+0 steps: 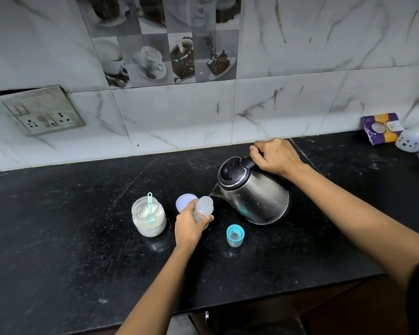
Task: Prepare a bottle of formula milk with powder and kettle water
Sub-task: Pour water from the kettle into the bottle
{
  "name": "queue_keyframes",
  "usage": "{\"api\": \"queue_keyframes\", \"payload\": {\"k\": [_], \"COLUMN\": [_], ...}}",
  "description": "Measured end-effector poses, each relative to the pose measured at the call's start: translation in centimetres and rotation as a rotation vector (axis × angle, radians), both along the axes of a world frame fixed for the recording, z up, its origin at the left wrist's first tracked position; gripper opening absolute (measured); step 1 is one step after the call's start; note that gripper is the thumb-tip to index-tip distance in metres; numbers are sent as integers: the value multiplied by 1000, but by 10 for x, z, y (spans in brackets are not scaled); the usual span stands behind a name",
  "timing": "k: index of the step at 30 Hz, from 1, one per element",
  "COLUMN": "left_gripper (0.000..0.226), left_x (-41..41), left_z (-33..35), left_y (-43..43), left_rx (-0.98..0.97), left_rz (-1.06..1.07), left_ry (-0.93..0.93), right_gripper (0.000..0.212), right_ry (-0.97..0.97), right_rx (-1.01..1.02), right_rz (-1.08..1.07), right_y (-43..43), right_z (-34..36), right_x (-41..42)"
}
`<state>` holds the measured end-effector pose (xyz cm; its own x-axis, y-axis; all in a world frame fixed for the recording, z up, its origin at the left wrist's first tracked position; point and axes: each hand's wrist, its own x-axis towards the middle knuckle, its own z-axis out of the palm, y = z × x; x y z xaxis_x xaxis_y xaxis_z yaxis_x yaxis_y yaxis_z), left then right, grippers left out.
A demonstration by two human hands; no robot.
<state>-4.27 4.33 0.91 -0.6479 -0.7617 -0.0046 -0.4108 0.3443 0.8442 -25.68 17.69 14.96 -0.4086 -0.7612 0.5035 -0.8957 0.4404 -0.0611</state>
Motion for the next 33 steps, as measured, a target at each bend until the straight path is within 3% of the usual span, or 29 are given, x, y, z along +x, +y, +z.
{"api": "queue_keyframes", "payload": {"k": [3, 10, 25, 31, 33], "left_gripper": [48, 50, 51, 51, 50], "left_x": [-7, -24, -23, -12, -9], "left_z": [3, 4, -6, -11, -13], "left_y": [3, 10, 12, 11, 11], "left_rx": [25, 72, 100, 87, 83], "left_rz": [-9, -56, -39, 6, 21], "left_ry": [18, 62, 101, 99, 94], "right_gripper": [52, 39, 63, 49, 36], "right_ry": [-6, -120, -453, -468, -355], "right_rx": [-29, -117, -306, -350, -417], "right_rz": [-29, -86, -389, -388, -348], "right_y": [7, 30, 94, 91, 84], "right_z": [-3, -9, -54, -57, -56], "right_x": [-6, -17, -57, -47, -28]}}
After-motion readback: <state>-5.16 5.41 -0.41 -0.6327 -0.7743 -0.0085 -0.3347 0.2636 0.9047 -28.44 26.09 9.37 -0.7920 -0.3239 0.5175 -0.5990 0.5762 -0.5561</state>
